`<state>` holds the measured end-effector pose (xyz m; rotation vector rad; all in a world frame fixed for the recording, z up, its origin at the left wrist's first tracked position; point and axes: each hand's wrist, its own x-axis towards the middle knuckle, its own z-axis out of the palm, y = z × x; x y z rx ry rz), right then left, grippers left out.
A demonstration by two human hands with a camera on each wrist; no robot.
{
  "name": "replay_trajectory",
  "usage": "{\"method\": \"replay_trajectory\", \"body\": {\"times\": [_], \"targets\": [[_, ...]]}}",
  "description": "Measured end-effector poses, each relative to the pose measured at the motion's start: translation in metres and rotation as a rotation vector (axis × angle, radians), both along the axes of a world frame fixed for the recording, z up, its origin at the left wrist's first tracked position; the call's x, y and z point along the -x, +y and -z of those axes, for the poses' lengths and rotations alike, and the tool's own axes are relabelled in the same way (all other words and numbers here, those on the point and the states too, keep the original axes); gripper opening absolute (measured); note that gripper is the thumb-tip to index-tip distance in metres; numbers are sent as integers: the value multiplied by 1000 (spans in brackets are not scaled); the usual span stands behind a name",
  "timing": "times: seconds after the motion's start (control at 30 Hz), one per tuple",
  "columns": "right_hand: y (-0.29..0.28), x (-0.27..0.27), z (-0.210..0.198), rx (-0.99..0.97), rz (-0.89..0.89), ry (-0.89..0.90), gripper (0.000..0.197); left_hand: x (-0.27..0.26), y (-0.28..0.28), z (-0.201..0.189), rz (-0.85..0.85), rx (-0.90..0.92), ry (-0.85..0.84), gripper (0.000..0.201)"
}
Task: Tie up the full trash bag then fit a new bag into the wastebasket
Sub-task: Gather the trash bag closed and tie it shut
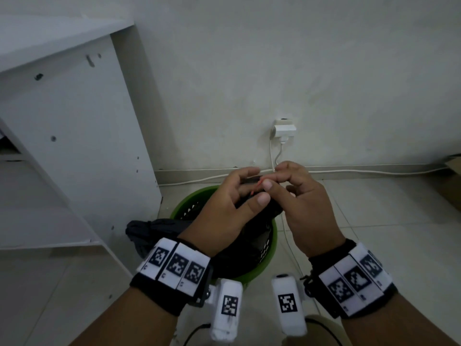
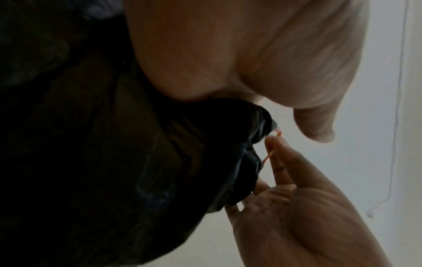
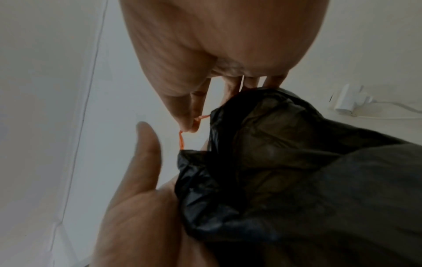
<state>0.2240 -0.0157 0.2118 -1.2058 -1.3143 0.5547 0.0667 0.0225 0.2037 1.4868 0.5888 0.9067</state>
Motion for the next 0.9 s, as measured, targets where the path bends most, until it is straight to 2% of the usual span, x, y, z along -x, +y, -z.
{"method": "replay_trajectory", "body": {"times": [0.1, 0.23, 0.37, 0.4, 0.53, 0.63, 0.7, 0.77, 0.83, 0.9], "targets": [[4, -1, -1, -3, -19, 104, 4, -9, 1, -1, -58, -133, 83, 32], [3, 1, -5, 78, -166, 536, 12, -7, 8, 7, -121, -316, 226, 29], [6, 1, 3, 76, -199, 825, 20, 4, 16, 21, -147, -557, 367, 26], [8, 1, 6, 80, -206, 887, 21, 7, 16, 24, -138, -562, 359, 25], [13, 2, 16, 118, -240, 1029, 24, 20, 15, 30, -98, -390, 311, 22], [14, 1, 18, 126, -223, 1061, 25, 29, 19, 45, -147, -529, 533, 28], [15, -5, 19, 153, -209, 1007, 29, 36, 21, 56, -194, -606, 677, 39], [14, -13, 23, 201, -195, 819, 29, 43, 22, 63, -243, -679, 751, 43], [10, -21, 29, 249, -150, 538, 25, 49, 23, 70, -285, -756, 785, 41], [4, -28, 32, 297, -46, 150, 19, 54, 26, 77, -293, -819, 840, 41]]}}
